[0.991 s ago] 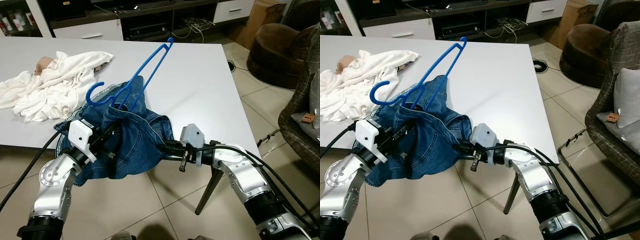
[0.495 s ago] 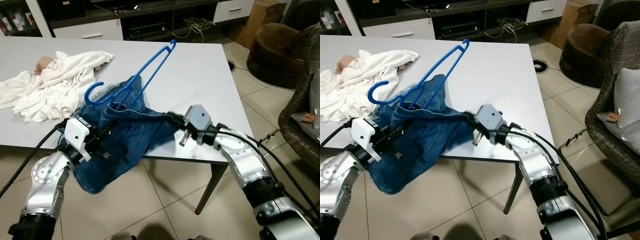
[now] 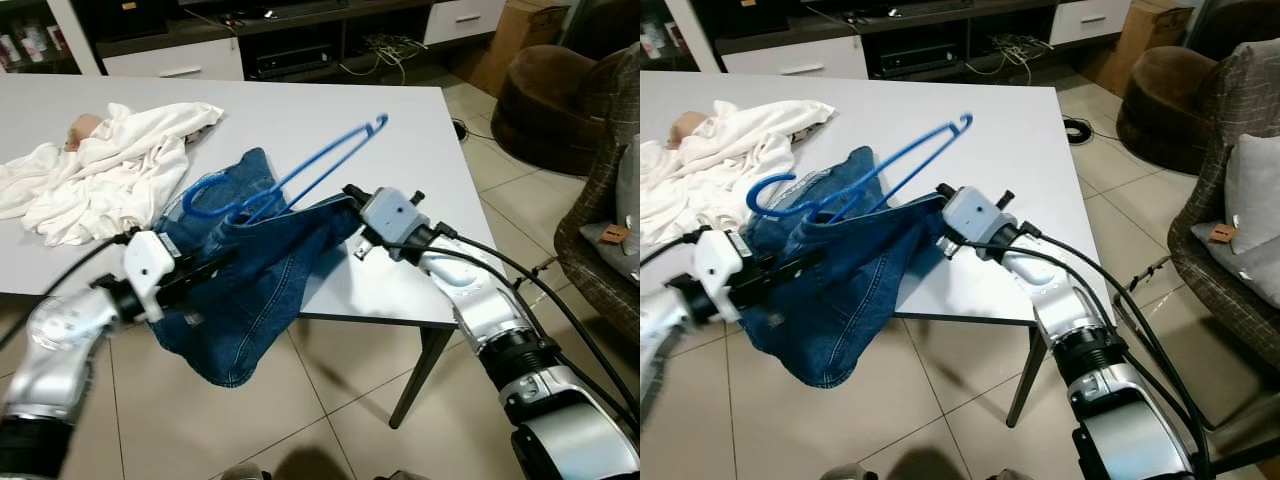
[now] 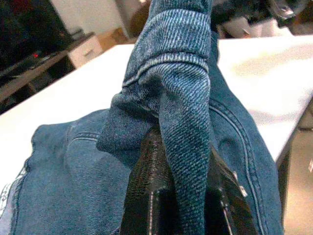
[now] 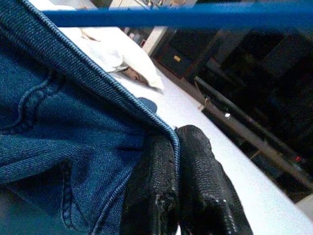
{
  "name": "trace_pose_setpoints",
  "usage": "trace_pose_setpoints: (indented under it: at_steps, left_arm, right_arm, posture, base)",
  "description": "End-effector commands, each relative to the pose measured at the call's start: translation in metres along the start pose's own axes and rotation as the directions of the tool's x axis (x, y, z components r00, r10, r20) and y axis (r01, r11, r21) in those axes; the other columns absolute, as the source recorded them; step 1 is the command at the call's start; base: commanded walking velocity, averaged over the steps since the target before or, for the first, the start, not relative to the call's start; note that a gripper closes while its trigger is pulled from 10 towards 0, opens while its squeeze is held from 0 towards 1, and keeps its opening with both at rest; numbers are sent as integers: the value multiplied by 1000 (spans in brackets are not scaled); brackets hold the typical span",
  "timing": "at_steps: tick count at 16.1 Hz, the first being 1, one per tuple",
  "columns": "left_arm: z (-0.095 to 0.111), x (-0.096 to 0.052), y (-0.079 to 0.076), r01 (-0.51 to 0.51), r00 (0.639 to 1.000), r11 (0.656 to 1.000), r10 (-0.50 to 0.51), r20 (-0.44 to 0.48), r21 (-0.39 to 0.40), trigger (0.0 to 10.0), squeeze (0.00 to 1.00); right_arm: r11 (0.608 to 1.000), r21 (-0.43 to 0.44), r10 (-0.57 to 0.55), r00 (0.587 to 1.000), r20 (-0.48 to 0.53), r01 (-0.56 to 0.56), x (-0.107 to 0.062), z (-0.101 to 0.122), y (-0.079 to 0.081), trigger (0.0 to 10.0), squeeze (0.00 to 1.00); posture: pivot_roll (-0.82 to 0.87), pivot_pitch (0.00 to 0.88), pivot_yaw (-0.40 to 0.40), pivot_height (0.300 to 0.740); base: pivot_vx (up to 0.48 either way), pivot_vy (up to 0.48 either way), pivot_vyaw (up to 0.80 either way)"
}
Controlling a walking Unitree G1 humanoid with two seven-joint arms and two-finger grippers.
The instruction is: Hang hanger
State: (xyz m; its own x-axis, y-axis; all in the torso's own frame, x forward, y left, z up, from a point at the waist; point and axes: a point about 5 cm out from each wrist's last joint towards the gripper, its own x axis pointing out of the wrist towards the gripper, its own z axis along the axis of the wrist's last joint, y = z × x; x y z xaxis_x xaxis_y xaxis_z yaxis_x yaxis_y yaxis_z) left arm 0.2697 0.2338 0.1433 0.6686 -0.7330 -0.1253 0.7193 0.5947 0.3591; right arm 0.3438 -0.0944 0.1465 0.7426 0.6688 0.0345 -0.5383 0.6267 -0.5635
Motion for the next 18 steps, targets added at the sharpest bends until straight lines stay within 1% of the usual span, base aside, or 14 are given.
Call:
trace_pose_setpoints:
  at_steps: [1, 2, 3, 4, 5, 6, 7, 8, 9, 11, 12, 13, 14, 18]
  left_arm:
    - [-11, -23, 11, -22, 995, 999, 19, -100, -28, 10000, 0]
    - [-9, -28, 17, -7, 992, 1000, 5, -126, -15, 10000, 0]
    - [-8, -30, 18, -4, 991, 1000, 2, -134, -12, 10000, 0]
    - [-4, -34, 28, -5, 987, 1000, 7, -158, 11, 10000, 0]
    - [-3, -35, 32, -8, 987, 1000, 11, -163, 20, 10000, 0]
    - [0, -36, 37, -17, 986, 999, 23, -164, 36, 10000, 0]
    - [1, -34, 39, -28, 987, 999, 33, -155, 40, 10000, 0]
    - [1, -30, 38, -34, 989, 999, 38, -141, 29, 10000, 0]
    - [1, -27, 37, -37, 991, 999, 40, -130, 26, 10000, 0]
    - [1, -18, 33, -54, 994, 998, 55, -94, 17, 10000, 0]
    - [1, -15, 32, -67, 995, 998, 68, -76, 16, 10000, 0]
    - [2, -13, 33, -80, 995, 997, 81, -64, 14, 10000, 0]
    - [2, -12, 33, -90, 994, 996, 91, -54, 13, 10000, 0]
    - [2, -12, 34, -107, 993, 994, 108, -48, 17, 10000, 0]
  right_arm:
    - [975, -7, -222, 974, -55, 222, -14, -9, -41, 0, 0]
    - [970, -21, -243, 968, -56, 242, -15, -9, -44, 0, 0]
    - [969, -25, -247, 967, -56, 246, -15, -10, -44, 0, 0]
    - [970, -32, -243, 969, -52, 242, -16, -11, -43, 0, 0]
    - [973, -29, -232, 971, -52, 230, -16, -11, -42, 0, 0]
    - [985, -14, -175, 983, -48, 175, -14, -13, -33, 0, 0]
    - [996, 11, -89, 995, -46, 90, -13, -15, -20, 3333, 0]
    - [999, 36, -7, 999, -41, 8, -11, -15, -6, 9451, 0]
    - [998, 57, 37, 999, -38, -34, -11, -16, 2, 10000, 0]
    - [978, 102, 186, 982, -40, -181, -13, -19, 26, 10000, 0]
    - [958, 126, 265, 963, -47, -257, -16, -22, 37, 10000, 0]
    - [939, 142, 323, 945, -58, -312, -20, -25, 44, 10000, 0]
    - [925, 152, 360, 931, -63, -348, -23, -27, 48, 10000, 0]
    - [887, 182, 445, 890, -95, -424, -31, -33, 56, 10000, 0]
  posture:
    - [-13, 20, 37, 740]
    - [-14, 22, 38, 740]
    - [-14, 23, 39, 740]
    - [-16, 24, 41, 740]
    - [-17, 23, 42, 740]
    - [-17, 23, 44, 740]
    - [-18, 22, 46, 740]
    - [-19, 21, 47, 740]
    - [-19, 21, 47, 740]
    - [-20, 23, 44, 740]
    - [-21, 24, 43, 740]
    - [-22, 26, 40, 740]
    - [-22, 27, 39, 740]
    - [-23, 28, 38, 740]
  base:
    - [0, 0, 0]
    - [0, 0, 0]
    - [0, 0, 0]
    - [0, 0, 0]
    - [0, 0, 0]
    - [0, 0, 0]
    - [0, 0, 0]
    - [0, 0, 0]
    - [0, 0, 0]
    - [0, 0, 0]
    - [0, 0, 0]
    - [0, 0, 0]
    - [0, 0, 0]
    - [0, 0, 0]
